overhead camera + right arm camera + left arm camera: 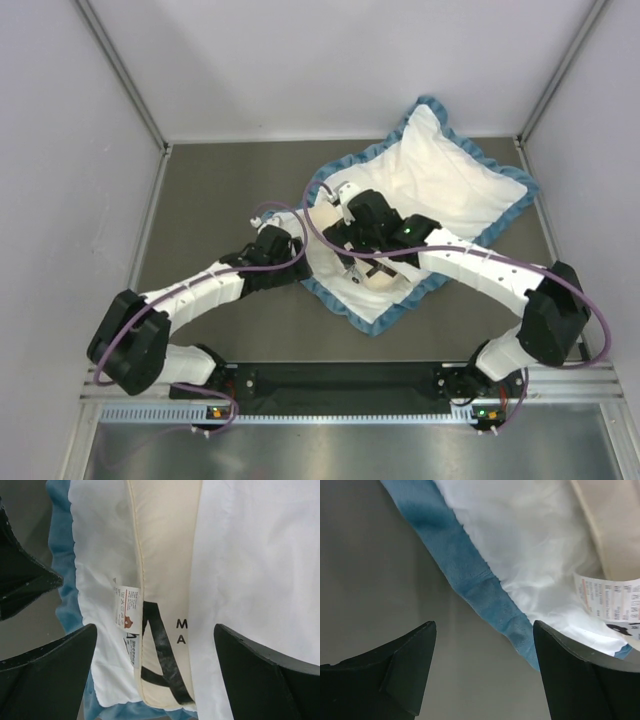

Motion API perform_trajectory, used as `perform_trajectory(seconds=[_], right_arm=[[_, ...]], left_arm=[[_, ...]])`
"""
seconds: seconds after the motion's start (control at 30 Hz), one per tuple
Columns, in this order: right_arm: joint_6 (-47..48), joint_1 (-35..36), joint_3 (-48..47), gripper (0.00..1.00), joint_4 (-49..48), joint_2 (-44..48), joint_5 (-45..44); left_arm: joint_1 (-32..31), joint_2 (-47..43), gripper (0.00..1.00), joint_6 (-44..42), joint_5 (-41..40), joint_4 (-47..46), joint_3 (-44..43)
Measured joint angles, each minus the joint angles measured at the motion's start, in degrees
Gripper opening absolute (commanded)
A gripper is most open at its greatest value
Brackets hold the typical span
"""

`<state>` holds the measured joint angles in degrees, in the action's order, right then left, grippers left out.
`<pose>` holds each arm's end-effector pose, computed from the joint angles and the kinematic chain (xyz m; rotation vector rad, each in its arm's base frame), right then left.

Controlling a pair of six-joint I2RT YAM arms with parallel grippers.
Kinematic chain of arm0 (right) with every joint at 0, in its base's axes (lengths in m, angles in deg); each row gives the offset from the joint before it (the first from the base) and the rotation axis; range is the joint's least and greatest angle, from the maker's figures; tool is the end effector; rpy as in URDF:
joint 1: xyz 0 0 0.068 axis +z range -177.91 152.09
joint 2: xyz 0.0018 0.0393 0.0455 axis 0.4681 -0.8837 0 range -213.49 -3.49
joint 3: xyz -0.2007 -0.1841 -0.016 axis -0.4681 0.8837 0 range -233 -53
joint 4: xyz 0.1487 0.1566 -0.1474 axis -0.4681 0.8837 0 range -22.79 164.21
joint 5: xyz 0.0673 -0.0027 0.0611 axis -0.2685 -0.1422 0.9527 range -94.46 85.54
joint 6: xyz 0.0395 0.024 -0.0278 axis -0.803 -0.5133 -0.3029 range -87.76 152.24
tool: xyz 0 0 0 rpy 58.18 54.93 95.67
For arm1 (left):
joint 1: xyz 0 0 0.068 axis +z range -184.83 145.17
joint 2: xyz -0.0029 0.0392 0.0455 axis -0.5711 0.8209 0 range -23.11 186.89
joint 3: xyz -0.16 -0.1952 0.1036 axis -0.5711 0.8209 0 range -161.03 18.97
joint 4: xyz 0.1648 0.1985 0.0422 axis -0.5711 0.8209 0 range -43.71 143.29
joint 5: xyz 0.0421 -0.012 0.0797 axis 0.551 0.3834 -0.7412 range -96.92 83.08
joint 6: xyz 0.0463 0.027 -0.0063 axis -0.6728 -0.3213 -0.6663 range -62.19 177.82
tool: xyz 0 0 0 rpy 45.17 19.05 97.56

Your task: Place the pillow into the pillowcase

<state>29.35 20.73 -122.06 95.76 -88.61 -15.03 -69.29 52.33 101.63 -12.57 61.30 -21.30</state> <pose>0.2212 0.2413 0.2898 -0.8273 2.1938 0.2307 0.2151 -0.1435 0.1929 -0.2484 2.4894 -0.4762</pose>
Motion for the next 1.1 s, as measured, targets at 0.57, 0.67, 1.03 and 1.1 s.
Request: perform_trajectory(seconds=[0.57, 0.67, 1.03, 1.1], right_arm=[[4.44, 0.0, 1.68, 0.74, -8.96, -11.91, -10.84], [4.26, -0.17, 2.49, 0.54, -10.38, -12.09, -12.26], [-0.26, -0.68, 2.47, 0.0, -12.48, -13.05, -15.43], [-2.38, -1.53, 2.32, 0.0, -12.02, -12.85, -16.13]], left_arm=[[0.35, 20.09, 0.1, 7.28, 8.17, -16.83, -6.27], [0.55, 21.03, 0.0, 7.3, 8.28, -19.12, -5.25], [0.39, 2.36, 0.0, 4.35, 6.71, -11.08, -1.11], [0.35, -3.26, 0.0, 3.65, 6.71, -8.39, -0.46]])
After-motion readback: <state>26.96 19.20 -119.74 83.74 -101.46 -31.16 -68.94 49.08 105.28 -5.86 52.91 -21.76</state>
